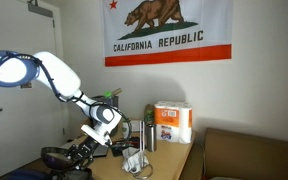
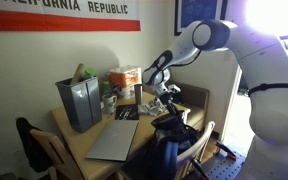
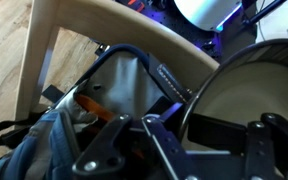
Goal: Move the bowl forward
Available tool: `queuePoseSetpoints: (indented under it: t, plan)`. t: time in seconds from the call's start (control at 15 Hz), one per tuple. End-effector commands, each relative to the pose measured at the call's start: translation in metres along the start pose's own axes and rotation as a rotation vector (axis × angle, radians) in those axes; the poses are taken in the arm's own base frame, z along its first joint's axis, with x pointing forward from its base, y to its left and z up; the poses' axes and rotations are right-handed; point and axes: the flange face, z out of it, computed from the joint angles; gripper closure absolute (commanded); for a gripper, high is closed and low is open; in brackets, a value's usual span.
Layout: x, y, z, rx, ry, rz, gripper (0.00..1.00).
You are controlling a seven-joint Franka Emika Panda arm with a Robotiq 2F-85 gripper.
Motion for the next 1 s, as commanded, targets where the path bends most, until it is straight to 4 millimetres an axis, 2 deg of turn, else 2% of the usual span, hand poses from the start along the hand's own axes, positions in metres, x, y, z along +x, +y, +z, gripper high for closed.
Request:
queuePoseSetpoints:
  t: [0.0,0.2,0.53,0.93]
  plan:
    - [-0.008,-0.006,0.019,0.123,-0.098,-0.026,0.95]
    - [-0.005,0.003,0.043,0.2,-0.173,0.009,0.95]
    - [-0.013,0.025,0.075,0.324,-0.254,0.104,0.95]
    - [-0.029,0.065,0.088,0.391,-0.225,0.29,0.95]
